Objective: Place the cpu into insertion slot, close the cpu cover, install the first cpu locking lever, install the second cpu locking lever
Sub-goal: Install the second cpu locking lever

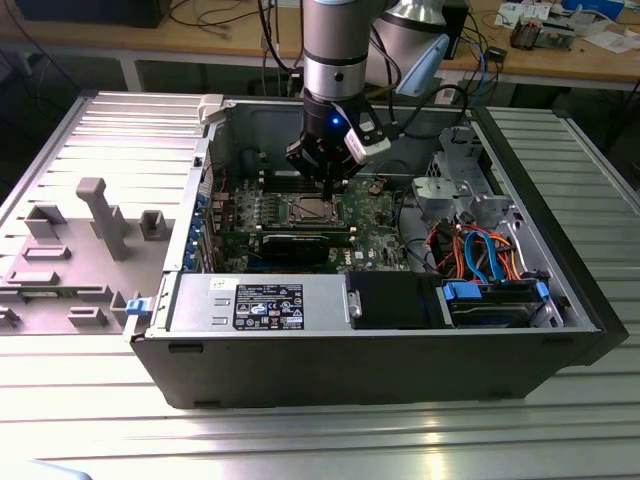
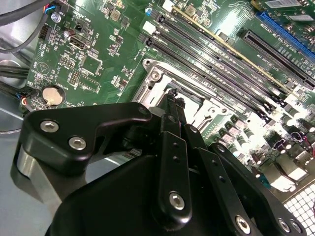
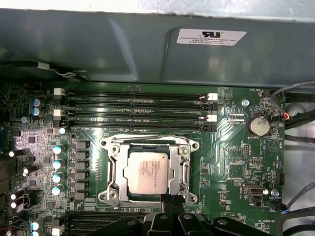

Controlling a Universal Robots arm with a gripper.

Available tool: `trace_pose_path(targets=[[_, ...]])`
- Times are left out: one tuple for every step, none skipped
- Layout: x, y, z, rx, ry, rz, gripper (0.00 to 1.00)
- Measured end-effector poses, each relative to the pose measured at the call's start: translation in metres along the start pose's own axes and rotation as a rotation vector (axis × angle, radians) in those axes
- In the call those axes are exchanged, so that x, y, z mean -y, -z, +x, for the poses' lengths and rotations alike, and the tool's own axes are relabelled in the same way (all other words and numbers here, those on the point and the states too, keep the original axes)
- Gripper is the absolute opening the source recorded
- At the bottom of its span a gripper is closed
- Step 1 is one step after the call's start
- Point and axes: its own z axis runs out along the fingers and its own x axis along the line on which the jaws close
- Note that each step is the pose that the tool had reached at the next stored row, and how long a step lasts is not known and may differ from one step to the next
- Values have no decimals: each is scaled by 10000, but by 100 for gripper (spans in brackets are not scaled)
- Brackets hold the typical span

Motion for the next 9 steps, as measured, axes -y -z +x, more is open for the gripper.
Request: trace_pose_path(targets=[[0,0,7,0,-1,0,11],[1,0,19,-1,0,0,11],[5,0,24,-1,1,1,11],[7,0,25,0,1,-1,11],[12,0,27,0,-1,-1,11],[18,2,27,-1,0,1,11],[20,6,27,-2,0,2,11],[21,12,27,-1,-1,0,11],[23,30,26,-1,0,0,11]])
